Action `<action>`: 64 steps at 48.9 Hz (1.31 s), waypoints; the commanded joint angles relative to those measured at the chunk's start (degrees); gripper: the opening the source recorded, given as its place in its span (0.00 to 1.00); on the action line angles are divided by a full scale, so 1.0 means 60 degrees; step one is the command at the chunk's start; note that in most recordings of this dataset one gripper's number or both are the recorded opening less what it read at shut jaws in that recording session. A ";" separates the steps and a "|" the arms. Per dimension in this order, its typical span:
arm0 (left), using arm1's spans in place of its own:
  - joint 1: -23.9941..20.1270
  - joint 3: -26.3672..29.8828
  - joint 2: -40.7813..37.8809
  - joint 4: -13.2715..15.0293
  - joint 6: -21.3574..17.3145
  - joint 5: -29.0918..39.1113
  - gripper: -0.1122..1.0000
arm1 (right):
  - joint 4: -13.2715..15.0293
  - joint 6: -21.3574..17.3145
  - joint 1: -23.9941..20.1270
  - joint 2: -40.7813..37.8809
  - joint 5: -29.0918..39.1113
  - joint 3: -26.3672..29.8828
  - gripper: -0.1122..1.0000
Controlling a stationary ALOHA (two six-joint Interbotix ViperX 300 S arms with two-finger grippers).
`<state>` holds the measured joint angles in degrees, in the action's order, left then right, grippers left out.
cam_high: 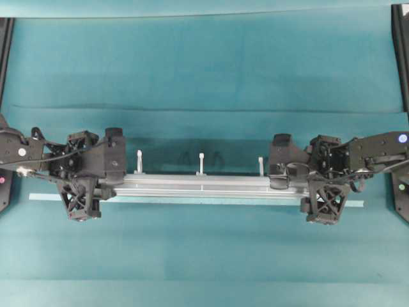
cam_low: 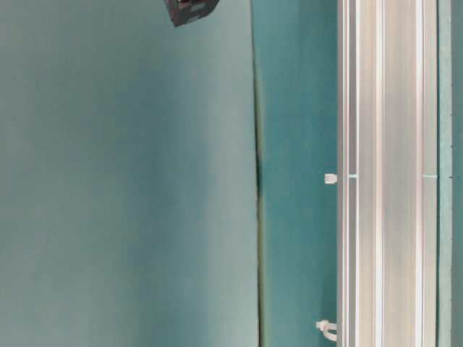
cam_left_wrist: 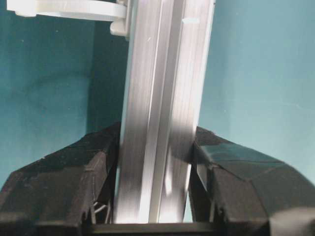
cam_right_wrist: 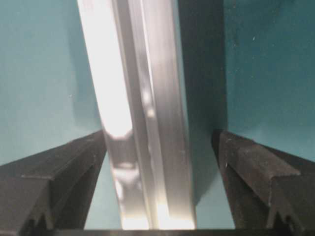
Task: Lift the large metal rail with both hands.
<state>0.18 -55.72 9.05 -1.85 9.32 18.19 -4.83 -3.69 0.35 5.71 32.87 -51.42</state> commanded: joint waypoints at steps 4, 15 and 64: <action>-0.0059 -0.0015 -0.0088 0.0059 0.0044 -0.0029 0.42 | 0.0015 0.0015 -0.0015 0.0059 0.0000 0.0073 0.92; -0.0044 -0.0088 0.0103 0.0059 0.0103 0.0000 0.56 | 0.0029 -0.0044 0.0132 0.0337 -0.0146 0.0146 0.92; -0.0059 -0.0439 0.7500 0.0059 -0.0703 -0.0088 0.97 | 0.0029 -0.0088 0.0483 0.7910 -0.1421 -0.1113 0.92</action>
<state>-0.18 -59.15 50.89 -1.58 4.75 20.48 -4.75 -3.87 3.16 49.31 25.93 -58.36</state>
